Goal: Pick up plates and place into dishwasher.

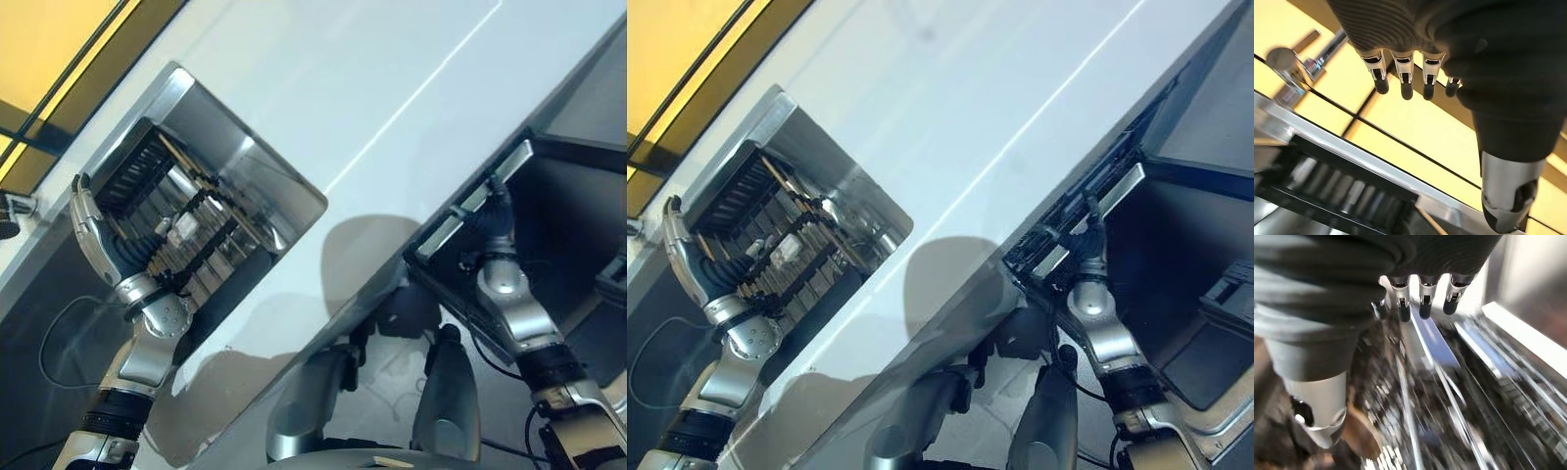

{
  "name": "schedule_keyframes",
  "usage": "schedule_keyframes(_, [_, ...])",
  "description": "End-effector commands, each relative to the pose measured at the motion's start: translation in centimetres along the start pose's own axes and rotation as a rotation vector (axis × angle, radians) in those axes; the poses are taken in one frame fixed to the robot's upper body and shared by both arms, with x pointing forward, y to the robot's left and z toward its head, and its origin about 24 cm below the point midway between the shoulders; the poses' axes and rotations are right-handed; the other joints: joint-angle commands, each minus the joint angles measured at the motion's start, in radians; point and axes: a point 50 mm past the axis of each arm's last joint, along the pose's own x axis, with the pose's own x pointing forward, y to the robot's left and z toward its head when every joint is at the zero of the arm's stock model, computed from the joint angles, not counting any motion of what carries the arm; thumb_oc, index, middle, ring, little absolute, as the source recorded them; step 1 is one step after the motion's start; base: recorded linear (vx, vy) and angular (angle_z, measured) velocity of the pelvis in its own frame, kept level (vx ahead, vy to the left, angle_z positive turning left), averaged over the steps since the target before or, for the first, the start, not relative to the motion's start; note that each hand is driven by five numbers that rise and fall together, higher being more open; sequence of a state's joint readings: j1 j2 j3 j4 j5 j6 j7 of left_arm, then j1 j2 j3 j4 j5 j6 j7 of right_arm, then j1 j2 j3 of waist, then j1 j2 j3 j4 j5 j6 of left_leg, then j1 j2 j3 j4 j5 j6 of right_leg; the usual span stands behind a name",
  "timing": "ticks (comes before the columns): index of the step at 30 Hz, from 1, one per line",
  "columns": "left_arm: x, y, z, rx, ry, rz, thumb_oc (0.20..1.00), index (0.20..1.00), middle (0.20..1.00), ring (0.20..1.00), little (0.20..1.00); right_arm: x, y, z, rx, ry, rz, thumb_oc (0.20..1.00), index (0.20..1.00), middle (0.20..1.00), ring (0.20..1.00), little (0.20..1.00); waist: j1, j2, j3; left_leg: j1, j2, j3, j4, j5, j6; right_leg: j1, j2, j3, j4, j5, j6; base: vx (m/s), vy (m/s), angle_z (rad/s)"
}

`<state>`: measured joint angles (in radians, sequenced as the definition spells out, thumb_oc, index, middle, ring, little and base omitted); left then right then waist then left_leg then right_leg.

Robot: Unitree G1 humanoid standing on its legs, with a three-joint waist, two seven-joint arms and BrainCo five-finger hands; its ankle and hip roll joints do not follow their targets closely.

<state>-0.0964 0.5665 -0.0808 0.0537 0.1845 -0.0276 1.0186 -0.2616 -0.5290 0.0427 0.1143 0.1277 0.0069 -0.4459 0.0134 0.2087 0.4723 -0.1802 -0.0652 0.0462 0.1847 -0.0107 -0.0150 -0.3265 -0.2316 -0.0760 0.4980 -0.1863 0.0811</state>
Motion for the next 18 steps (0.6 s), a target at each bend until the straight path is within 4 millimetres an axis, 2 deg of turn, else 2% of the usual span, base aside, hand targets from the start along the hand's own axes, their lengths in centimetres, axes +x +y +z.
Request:
schedule_keyframes(1, [0.6, 2.7, -0.1, 0.058, -0.08, 0.052, 1.0, 1.0, 1.0, 1.0, 1.0, -1.5, -1.7, 0.1, -0.048, -0.061, -0.009, 1.0, 1.0, 1.0, 1.0, 1.0, -0.044, -0.078, -0.151, -0.026, -0.036, 0.035, 0.152, -0.139, 0.044, 0.093, -0.039, 0.071, -0.279, 0.211, 0.016, 0.13, -0.156, -0.36])
schedule_keyframes(7, [-0.3, 3.9, -1.4, 0.12, -0.087, 0.005, 1.0, 1.0, 1.0, 1.0, 1.0, -4.3, -4.1, -3.0, -0.087, 0.075, -0.034, 1.0, 1.0, 1.0, 1.0, 1.0, -0.084, -0.106, -0.214, 0.054, -0.013, 0.06, 0.137, -0.158, 0.047, 0.162, -0.002, 0.099, -0.3, 0.201, 0.022, 0.11, -0.126, -0.31])
schedule_keyframes(11, [-0.5, 4.5, -1.7, 0.136, -0.098, -0.016, 1.0, 1.0, 1.0, 1.0, 1.0, -5.4, -5.6, -3.8, -0.103, 0.116, -0.081, 1.0, 1.0, 1.0, 1.0, 1.0, -0.109, -0.117, -0.23, 0.095, -0.003, 0.081, 0.13, -0.173, 0.048, 0.194, 0.008, 0.115, -0.318, 0.205, 0.028, 0.06, -0.105, -0.23])
schedule_keyframes(18, [-2.0, 4.7, -2.8, 0.146, -0.073, -0.038, 1.0, 1.0, 1.0, 1.0, 1.0, -8.0, -8.5, -6.3, -0.125, 0.257, -0.243, 1.0, 1.0, 1.0, 1.0, 1.0, -0.161, -0.097, -0.218, 0.11, -0.005, 0.104, 0.175, -0.201, 0.059, 0.179, 0.021, 0.166, -0.272, 0.191, 0.031, 0.03, 0.008, -0.21])
